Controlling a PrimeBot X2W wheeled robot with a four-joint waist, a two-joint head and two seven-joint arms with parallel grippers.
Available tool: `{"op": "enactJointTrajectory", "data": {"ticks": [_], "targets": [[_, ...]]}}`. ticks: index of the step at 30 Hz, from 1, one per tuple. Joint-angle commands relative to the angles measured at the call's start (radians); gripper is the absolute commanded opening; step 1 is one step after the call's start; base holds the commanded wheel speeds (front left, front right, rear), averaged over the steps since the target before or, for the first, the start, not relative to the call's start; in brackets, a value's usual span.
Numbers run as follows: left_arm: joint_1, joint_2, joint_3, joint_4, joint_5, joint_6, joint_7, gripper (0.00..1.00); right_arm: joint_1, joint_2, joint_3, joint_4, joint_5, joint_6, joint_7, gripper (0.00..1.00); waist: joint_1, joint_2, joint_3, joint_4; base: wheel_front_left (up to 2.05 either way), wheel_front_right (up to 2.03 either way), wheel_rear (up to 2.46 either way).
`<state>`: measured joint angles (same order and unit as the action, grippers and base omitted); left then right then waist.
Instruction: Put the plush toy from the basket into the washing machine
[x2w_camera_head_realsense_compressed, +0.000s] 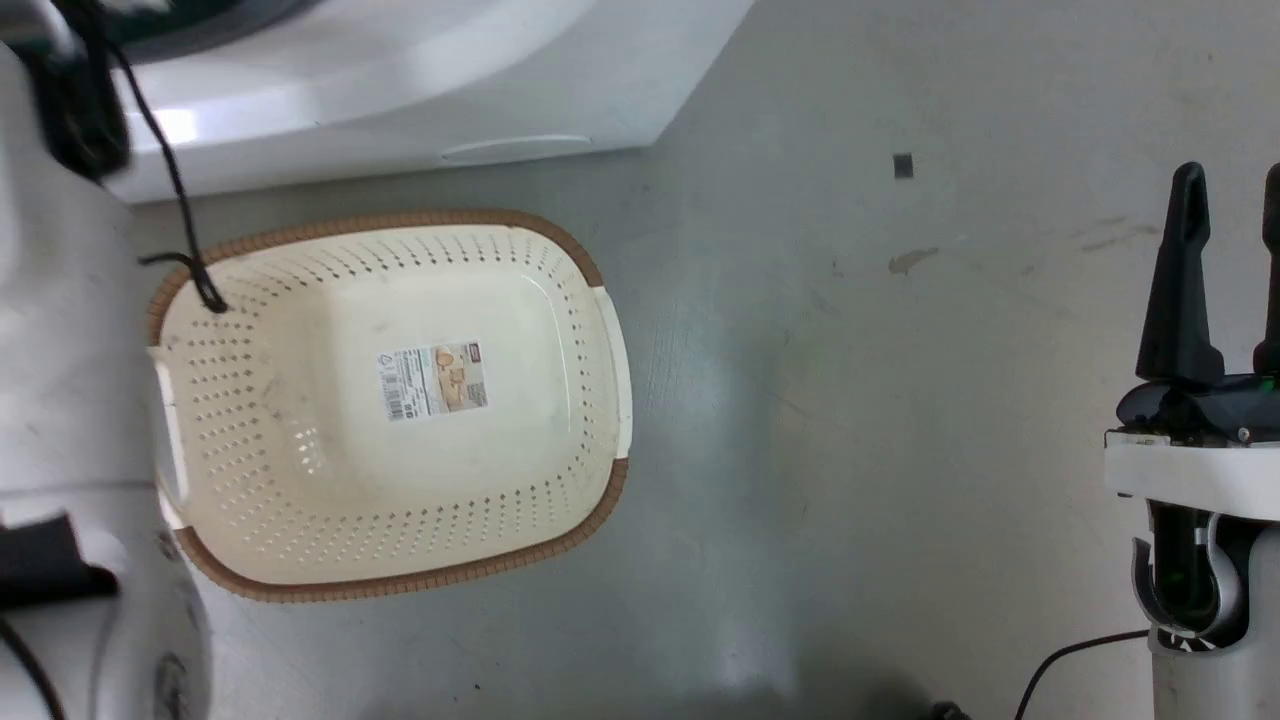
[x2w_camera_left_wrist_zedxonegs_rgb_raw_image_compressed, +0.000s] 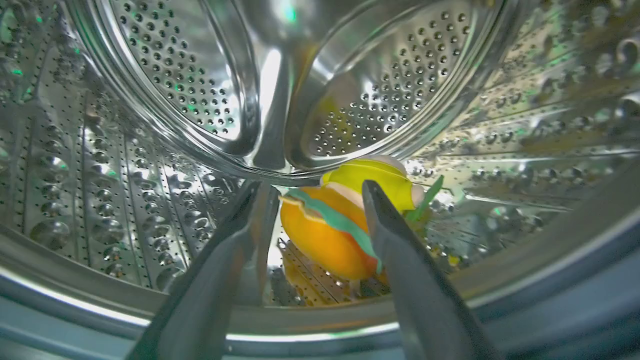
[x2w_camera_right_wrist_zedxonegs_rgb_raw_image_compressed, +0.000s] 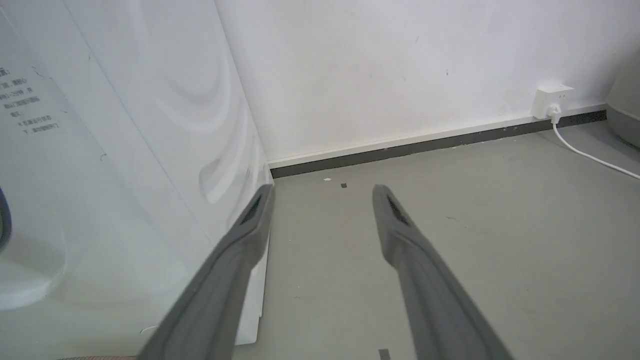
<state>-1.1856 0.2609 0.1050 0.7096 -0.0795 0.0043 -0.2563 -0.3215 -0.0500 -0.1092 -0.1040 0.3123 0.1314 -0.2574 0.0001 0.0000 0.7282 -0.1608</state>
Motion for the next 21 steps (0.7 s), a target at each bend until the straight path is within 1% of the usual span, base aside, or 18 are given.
{"op": "enactJointTrajectory", "data": {"ticks": [1, 7, 21], "targets": [[0.035, -0.011, -0.002, -0.009, 0.005, -0.002, -0.005, 1.00, -0.002, 0.000, 0.001, 0.002, -0.010, -0.001, -0.004, 1.00, -0.0001, 0.0000, -0.033, 0.016, 0.00, 0.00, 0.00], [0.197, -0.064, -0.004, -0.079, 0.014, 0.009, -0.005, 1.00, 0.021, 0.000, 0.006, 0.008, -0.035, -0.001, -0.004, 1.00, -0.0001, 0.0000, -0.117, 0.053, 0.00, 0.00, 0.00], [0.553, -0.159, -0.049, -0.289, 0.049, 0.020, -0.005, 1.00, 0.119, 0.000, 0.020, 0.040, -0.090, -0.001, -0.004, 1.00, -0.0001, 0.0000, -0.330, 0.134, 0.00, 0.00, 0.00]]}}
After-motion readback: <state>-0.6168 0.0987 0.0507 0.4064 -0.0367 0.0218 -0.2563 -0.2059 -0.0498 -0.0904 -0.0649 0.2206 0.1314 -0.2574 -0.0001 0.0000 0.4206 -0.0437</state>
